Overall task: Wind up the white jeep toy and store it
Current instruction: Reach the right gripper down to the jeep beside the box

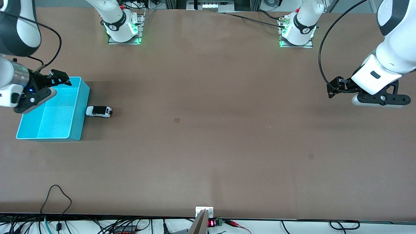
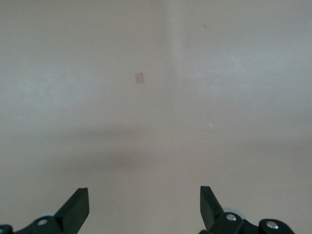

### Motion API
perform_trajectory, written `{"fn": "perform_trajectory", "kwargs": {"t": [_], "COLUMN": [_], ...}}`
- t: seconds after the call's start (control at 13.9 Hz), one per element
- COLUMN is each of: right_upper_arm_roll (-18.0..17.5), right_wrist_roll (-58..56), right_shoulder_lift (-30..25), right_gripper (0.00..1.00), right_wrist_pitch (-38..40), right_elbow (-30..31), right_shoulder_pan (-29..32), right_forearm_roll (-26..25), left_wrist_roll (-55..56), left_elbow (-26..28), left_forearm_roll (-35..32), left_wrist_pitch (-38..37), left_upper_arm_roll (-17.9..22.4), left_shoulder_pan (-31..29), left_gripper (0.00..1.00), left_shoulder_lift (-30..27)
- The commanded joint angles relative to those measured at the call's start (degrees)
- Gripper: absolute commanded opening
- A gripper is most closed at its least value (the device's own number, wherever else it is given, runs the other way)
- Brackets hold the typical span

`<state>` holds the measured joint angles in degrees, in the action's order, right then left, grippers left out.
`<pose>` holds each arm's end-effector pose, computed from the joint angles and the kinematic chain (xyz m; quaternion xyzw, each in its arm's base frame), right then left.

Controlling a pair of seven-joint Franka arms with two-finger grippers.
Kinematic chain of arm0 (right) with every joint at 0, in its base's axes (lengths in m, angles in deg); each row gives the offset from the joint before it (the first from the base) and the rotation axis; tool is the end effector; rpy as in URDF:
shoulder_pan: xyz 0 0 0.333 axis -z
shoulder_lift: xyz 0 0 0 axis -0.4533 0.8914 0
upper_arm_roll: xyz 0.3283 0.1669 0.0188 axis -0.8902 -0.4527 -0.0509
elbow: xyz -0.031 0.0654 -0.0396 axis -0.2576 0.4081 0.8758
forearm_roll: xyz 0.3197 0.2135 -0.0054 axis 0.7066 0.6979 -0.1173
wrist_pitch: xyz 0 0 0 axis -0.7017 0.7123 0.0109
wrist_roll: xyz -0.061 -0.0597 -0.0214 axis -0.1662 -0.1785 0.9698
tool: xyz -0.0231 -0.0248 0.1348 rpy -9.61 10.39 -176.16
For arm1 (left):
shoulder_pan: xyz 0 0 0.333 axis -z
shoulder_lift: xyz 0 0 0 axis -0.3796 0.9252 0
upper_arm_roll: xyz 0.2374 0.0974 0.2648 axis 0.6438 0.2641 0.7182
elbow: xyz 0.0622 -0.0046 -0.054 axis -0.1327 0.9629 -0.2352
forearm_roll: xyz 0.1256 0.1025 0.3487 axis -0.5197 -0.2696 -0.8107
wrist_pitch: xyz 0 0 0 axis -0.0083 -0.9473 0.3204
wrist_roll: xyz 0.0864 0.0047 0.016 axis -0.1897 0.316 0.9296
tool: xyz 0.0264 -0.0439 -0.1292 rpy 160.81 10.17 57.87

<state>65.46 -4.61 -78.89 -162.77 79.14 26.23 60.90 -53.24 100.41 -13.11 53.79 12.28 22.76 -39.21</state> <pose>0.5683 -0.0330 0.4965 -0.9299 -0.3474 0.1133 0.0414 0.5790 -0.0691 0.5944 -0.9993 0.0285 0.0000 0.0260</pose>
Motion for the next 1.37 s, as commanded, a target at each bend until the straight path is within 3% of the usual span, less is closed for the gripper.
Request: {"fn": "perform_trajectory", "kwargs": {"t": [0.0, 0.22, 0.72, 1.3], "right_upper_arm_roll": [-0.4, -0.5, -0.6, -0.6], "right_wrist_roll": [-14.9, -29.3, -41.8, -43.1], "right_shoulder_lift": [2.5, 2.7, 4.4, 11.0], "right_gripper": [1.0, 1.0, 1.0, 1.0], "right_wrist_pitch": [-4.6, -18.7, -45.0, -54.3], "right_elbow": [1.4, 10.1, 28.5, 30.4], "right_shoulder_pan": [0.2, 0.1, -0.3, 0.5], "right_forearm_roll": [-0.2, -0.1, -0.1, -0.1], "left_wrist_roll": [0.2, 0.3, 0.3, 0.1], "left_elbow": [-1.8, -1.8, -1.8, -1.8], "left_forearm_roll": [-0.9, -0.7, -0.6, -0.6], "left_wrist_pitch": [-0.9, -0.3, 0.8, 0.9], "left_upper_arm_roll": [-0.2, -0.3, -0.3, 0.5], "left_shoulder_pan": [-0.2, 0.5, 0.0, -0.6], "left_gripper": [1.0, 1.0, 1.0, 1.0], "left_shoulder_lift": [1.0, 1.1, 1.1, 1.1]}}
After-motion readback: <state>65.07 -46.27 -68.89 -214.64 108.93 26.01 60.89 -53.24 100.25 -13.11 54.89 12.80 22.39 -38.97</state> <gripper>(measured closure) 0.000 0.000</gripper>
